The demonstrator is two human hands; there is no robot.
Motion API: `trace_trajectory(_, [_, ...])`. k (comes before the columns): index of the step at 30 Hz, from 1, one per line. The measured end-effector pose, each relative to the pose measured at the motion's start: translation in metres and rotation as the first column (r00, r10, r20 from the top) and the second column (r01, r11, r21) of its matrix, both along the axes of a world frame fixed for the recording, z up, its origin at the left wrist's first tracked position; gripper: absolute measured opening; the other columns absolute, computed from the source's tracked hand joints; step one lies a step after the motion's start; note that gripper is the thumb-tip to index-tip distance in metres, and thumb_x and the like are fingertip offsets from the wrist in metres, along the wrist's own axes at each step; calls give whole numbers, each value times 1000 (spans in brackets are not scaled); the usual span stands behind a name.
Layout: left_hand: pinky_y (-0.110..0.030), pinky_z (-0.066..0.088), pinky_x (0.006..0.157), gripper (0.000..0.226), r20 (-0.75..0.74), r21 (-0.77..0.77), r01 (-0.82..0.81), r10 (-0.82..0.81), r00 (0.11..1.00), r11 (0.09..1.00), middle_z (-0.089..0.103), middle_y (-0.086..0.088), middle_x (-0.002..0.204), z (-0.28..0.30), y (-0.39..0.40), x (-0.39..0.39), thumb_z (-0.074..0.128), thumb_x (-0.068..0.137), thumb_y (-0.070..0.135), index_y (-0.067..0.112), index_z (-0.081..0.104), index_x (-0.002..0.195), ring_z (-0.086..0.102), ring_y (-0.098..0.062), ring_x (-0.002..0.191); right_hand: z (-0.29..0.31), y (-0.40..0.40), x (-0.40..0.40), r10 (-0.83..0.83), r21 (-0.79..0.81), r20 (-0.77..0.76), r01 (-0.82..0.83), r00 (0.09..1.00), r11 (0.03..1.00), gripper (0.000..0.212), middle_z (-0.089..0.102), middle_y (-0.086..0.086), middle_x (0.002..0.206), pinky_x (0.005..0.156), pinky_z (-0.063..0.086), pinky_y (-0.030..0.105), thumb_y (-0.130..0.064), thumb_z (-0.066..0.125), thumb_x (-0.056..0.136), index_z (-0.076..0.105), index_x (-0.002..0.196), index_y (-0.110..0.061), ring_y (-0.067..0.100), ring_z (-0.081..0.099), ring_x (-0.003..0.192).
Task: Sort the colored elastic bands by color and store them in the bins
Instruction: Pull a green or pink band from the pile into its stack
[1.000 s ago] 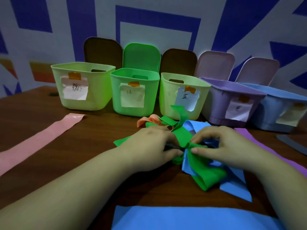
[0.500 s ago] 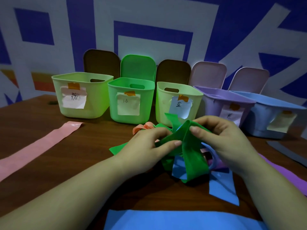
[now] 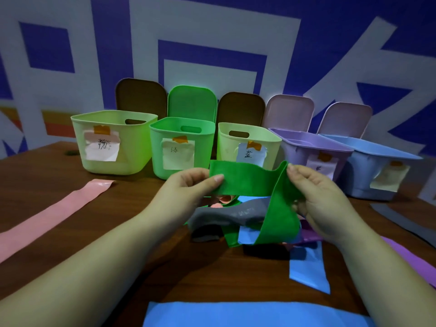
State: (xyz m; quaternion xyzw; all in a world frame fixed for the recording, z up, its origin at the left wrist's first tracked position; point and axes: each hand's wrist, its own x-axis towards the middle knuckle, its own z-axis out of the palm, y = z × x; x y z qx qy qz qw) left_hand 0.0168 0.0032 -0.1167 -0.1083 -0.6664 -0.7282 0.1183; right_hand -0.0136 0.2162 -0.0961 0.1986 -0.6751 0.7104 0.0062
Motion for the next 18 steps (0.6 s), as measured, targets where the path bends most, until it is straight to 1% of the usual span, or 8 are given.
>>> trace_trajectory(2, [-21,57,67,14,10,64,-20,20,1000,998,73,-3,77,3,-1,0,58,82,21,9,65,82,68,-13,68,-2,-3,1,20,-7,35,-19,999,1000,27,73,-3,82,61,55,26,-36,52,76,64,92,-18,10,69,70])
trace_trajectory(4, [-18,56,65,15,36,128,-32,28,999,991,73,0,73,6,-2,1,51,91,15,10,62,83,68,-8,63,-4,-6,1,11,-3,40,-11,999,1000,22,73,0,85,69,57,27,-30,47,86,65,93,-18,11,70,73])
trace_trajectory(6, [-17,56,63,16,43,146,-49,43,998,988,73,-1,71,8,-2,0,49,93,16,10,61,85,67,-7,59,-4,-8,1,-24,50,18,23,1000,998,23,73,2,93,85,53,31,-33,49,86,66,94,-20,14,68,89])
trace_trajectory(7, [-17,56,61,16,45,159,-57,51,998,986,72,-1,70,8,-2,1,49,93,17,10,61,85,67,-7,59,-4,-8,2,-19,75,11,18,1000,997,24,73,2,92,87,52,32,-35,51,81,65,93,-20,15,68,91])
trace_trajectory(11, [-15,53,53,16,58,210,-115,105,993,971,71,-1,69,11,-7,1,50,93,19,12,61,84,66,-8,58,0,-9,7,85,55,53,-88,995,995,26,68,4,65,53,53,19,-24,59,69,61,92,-13,10,65,56])
trace_trajectory(13, [-15,52,51,16,65,219,-149,138,988,964,71,-1,69,12,-13,0,50,94,20,13,60,84,66,-9,58,3,-6,8,110,34,83,-113,991,993,34,66,3,62,50,51,17,-22,63,65,61,98,-12,10,63,55])
trace_trajectory(15, [-17,54,53,16,74,271,-166,151,986,948,72,-2,69,12,-19,-1,49,95,19,12,60,86,67,-10,57,3,-3,7,172,8,121,-175,978,985,48,69,5,73,51,50,17,-33,78,59,64,101,-13,11,65,62])
trace_trajectory(18, [-17,54,53,14,71,267,-198,186,980,943,71,0,65,14,-26,-3,50,94,18,12,60,85,64,-8,53,1,2,4,254,41,176,-265,951,963,80,68,4,81,48,45,20,-49,92,32,68,103,-19,12,61,60])
